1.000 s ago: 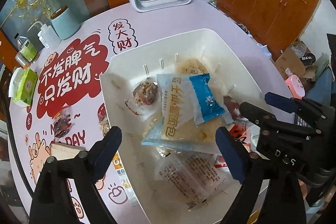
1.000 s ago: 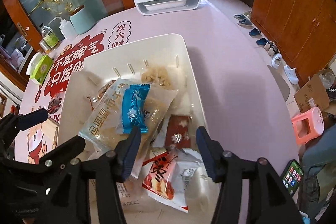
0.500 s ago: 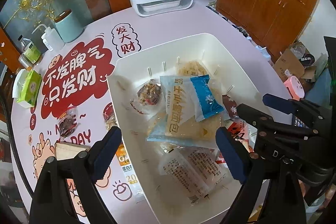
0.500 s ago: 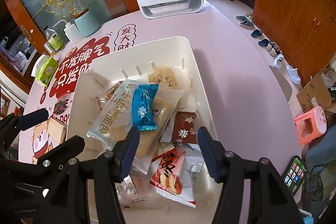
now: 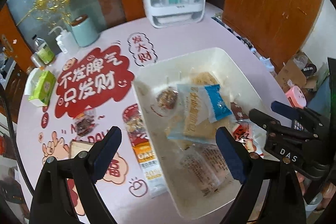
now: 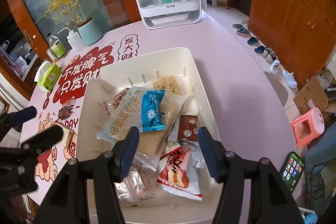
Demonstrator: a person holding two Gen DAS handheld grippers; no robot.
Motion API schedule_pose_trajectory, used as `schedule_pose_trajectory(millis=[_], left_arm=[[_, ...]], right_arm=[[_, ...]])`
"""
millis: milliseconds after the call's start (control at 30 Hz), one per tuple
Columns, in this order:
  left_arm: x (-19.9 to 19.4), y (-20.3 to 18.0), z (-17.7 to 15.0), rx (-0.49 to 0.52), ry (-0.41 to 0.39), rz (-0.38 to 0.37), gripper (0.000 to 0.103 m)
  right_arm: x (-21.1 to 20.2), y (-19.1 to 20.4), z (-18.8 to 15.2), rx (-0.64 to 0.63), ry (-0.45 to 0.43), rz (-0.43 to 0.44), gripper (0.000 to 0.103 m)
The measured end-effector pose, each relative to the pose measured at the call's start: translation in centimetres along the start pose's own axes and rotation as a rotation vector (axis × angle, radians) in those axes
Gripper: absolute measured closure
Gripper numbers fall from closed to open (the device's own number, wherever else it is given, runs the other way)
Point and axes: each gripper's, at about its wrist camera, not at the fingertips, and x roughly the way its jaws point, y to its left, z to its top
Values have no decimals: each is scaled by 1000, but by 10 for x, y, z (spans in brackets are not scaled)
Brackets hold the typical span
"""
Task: Organize snacks
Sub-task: 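Withdraw both grippers from the tray toward the last snacks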
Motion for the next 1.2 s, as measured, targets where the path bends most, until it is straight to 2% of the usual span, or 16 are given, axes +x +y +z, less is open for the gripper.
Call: schedule_pose_trajectory(millis=[300,500,667,833,1033,1200], left_arm=[[-22,34,-9,9,-35,-5,13],[-34,63,-19,21,-41,-18,13],[-44,95,-30,32,-53,0,13],[-50,142,-38,26,-63,15,13],[-46,204,-44,2,-64,68,13],[-35,245,-45,12,-59,80,13]], right_arm=[[-16,23,-4,6,-9,-22,44],[-26,49,-6,10,-28,-35,44],[-35,80,-6,1,-57,-31,44],[-39,113,-3,22,-83,-31,44],[-28,149,4,45,-75,7,44],[-16,180,8,40,-60,18,44]])
